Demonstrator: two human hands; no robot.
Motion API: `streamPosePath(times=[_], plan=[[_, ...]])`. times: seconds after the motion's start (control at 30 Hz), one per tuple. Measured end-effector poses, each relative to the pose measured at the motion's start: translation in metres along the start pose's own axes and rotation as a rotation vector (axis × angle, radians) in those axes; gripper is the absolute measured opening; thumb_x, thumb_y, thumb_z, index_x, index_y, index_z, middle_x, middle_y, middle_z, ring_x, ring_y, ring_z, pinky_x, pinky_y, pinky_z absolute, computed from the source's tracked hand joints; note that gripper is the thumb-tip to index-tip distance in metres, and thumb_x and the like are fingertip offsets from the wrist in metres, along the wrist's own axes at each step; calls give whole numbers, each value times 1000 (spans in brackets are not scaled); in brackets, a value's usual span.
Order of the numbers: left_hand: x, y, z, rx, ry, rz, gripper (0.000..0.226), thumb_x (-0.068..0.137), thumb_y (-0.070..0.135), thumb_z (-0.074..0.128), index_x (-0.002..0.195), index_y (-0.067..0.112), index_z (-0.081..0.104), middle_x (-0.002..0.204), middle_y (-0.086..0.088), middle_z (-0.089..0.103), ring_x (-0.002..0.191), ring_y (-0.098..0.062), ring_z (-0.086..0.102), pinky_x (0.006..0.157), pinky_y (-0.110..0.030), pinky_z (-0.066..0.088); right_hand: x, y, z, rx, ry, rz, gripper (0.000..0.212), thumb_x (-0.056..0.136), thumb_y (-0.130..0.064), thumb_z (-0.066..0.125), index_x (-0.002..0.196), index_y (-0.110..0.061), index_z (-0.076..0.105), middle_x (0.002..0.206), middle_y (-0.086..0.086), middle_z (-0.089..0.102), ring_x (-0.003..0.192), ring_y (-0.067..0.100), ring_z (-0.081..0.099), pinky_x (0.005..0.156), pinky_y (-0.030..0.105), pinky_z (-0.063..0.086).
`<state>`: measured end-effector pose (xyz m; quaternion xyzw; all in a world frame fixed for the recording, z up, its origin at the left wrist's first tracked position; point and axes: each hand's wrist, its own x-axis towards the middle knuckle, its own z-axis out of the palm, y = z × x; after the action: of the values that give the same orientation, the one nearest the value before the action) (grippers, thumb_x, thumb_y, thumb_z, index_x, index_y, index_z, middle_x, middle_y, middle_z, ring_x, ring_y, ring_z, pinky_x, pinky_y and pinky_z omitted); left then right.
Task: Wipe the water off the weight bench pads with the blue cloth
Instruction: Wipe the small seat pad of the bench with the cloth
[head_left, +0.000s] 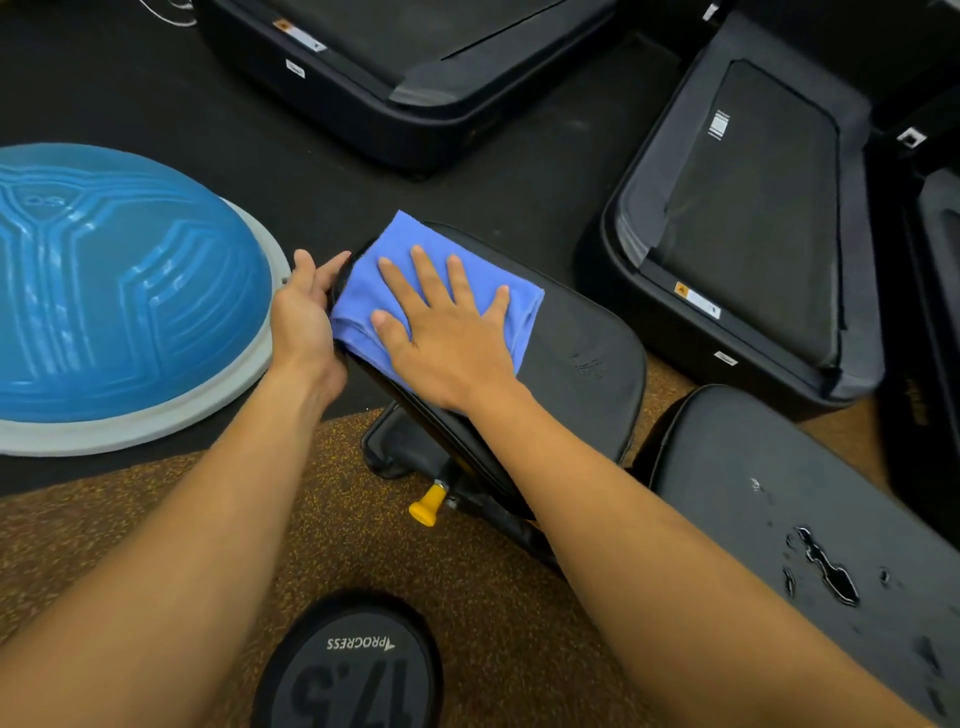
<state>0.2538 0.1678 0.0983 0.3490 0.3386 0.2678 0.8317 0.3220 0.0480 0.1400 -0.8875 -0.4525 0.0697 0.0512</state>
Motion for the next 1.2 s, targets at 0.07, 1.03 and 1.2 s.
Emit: streamPosePath(times=[0.07,1.03,1.2], plan=[[0,2,2,-5,-22,-25,57,107,50,30,132,10,62,120,-10,74,111,-24,71,98,-40,54,-28,7,2,23,3,27,60,103,-61,19,159,-44,5,170,-10,-6,155,22,-13,115,71,-8],[-15,12,34,618,137,200,47,103,44,35,144,31,55,152,9,48,140,-12,42,121,-38,29,-46,99,-20,80,-21,360,73,94,-75,16,159,-44,2,169,-9,-9,155,24,-15,114,70,-12],[-24,11,37,637,149,203,49,106,46,32,148,29,50,157,8,40,144,-12,35,123,-36,23,-26,120,-27,85,-29,344,74,93,-74,17,159,-44,4,170,-6,1,156,28,-3,116,70,-5]])
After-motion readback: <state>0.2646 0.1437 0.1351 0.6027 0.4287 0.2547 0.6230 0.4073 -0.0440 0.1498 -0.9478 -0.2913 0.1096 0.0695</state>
